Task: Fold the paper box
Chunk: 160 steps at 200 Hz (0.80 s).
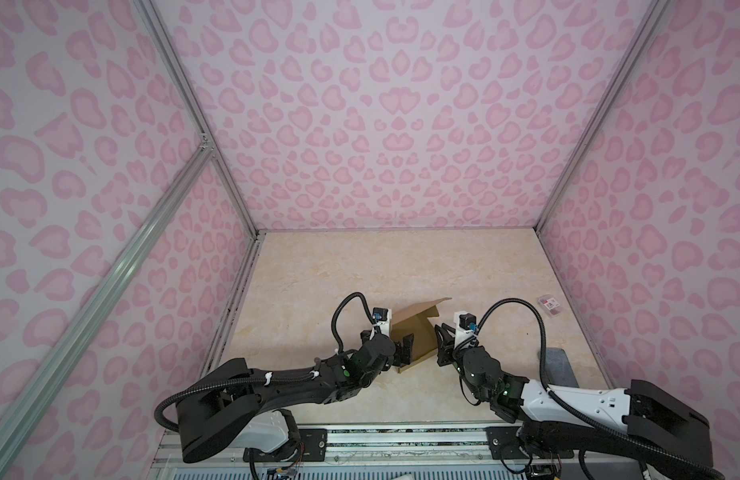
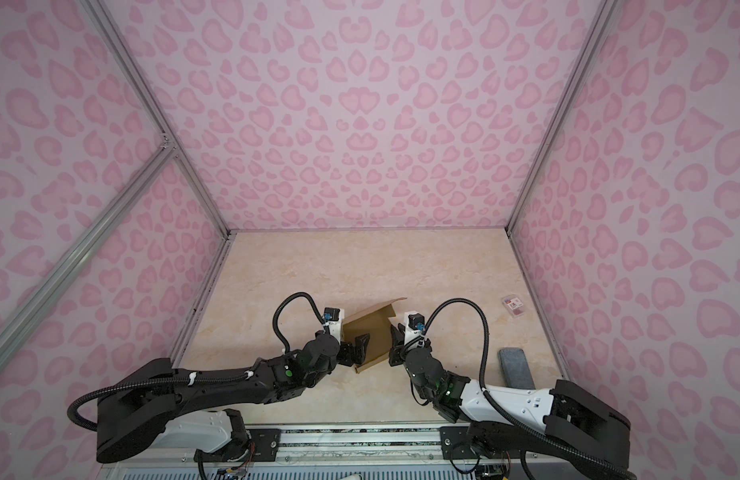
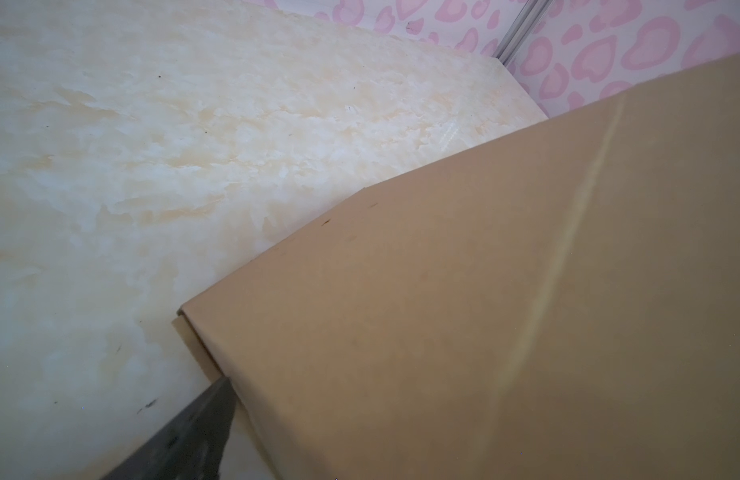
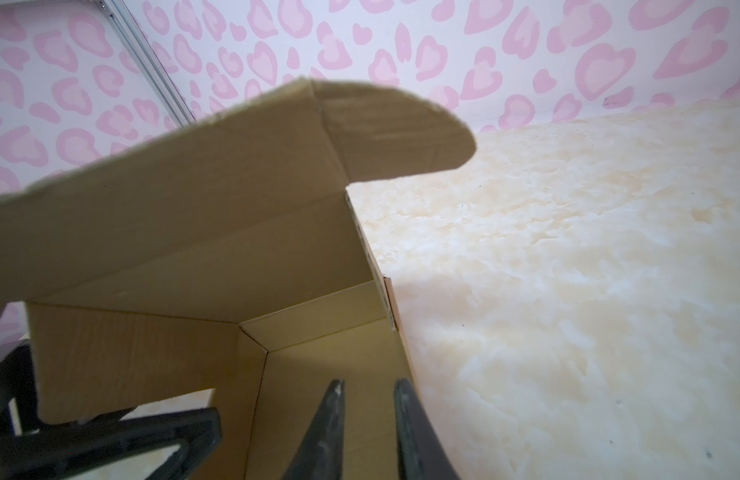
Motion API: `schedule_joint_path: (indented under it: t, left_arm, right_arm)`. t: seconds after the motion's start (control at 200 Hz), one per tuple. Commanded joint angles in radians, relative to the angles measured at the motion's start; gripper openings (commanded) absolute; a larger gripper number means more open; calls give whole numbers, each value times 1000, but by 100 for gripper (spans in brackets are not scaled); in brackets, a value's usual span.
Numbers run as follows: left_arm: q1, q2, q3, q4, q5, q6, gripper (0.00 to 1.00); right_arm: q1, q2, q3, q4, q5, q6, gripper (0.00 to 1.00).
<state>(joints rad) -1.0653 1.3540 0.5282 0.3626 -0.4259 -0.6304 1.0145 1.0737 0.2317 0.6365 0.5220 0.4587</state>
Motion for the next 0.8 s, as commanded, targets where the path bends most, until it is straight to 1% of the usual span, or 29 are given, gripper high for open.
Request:
schedule_joint_path:
  t: [0.0,0.19,0.305,0.6,0.74,0.795]
  left_arm:
    - [-1,-4,14,-49,1,21,97]
    - [0,-31,-10,-97,-29,41,97]
    - [-1,-70,-34,-104,-11,60,97]
    - [0,-179,-87,-143,167,135,97]
    - [0,-246,-121,-166,283,148,97]
    - [-1,-281,-131,-221,321,148,97]
  right_arm:
    - [1,-27,-4,-49,1,22,24]
    - [1,-96,-7,-102,-17,34,25]
    - [1,-138,16,-160,-32,36,25]
    - [1,-227,71,-324,-36,75,25]
    - [2,-252,91,-374,-40,100,25]
    - [1,-265,109,-412,-46,111,25]
